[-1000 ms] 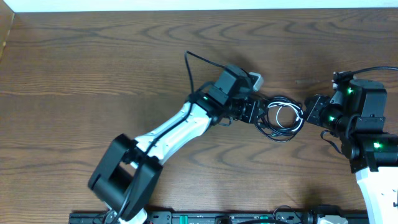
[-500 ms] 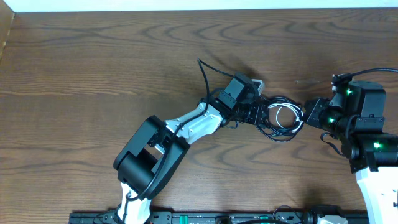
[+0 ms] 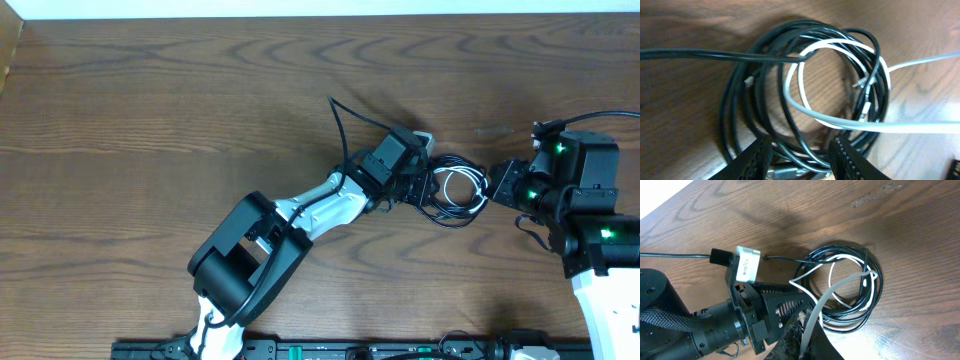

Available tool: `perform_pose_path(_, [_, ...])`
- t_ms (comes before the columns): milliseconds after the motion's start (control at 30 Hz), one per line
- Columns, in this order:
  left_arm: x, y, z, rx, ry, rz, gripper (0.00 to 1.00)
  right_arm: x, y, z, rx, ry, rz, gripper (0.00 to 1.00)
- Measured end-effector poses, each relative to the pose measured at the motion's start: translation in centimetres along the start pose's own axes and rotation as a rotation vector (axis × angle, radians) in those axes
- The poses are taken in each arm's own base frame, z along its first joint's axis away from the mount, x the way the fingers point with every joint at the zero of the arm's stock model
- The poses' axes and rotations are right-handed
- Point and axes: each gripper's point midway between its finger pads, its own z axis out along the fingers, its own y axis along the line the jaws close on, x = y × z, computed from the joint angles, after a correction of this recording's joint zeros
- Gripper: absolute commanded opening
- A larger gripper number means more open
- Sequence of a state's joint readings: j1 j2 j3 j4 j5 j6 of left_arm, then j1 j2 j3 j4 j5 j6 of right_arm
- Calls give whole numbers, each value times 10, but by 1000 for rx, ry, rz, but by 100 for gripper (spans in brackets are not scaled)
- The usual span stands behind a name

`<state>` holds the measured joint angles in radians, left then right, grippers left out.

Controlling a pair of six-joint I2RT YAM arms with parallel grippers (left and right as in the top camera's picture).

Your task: Untangle cables

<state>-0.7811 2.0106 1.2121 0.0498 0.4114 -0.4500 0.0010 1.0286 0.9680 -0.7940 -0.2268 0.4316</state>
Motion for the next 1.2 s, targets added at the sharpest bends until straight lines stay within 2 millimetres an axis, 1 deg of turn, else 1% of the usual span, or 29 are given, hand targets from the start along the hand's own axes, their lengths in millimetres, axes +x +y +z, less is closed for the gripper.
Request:
perform_pose_path(333, [-4, 8, 1, -45, -25, -2, 42, 1, -1, 0, 2, 6, 1, 1])
perform_pose_path(567, [8, 22, 18, -59, 1, -41, 42, 2, -1, 0, 3, 8, 2, 1])
perform_pose_path(967, [8, 16, 21, -48, -3, -46, 42, 2, -1, 0, 4, 9, 2, 1])
perform_pose_path(1200, [15, -1, 26, -23, 2, -15, 43, 2, -1, 0, 4, 9, 2, 1])
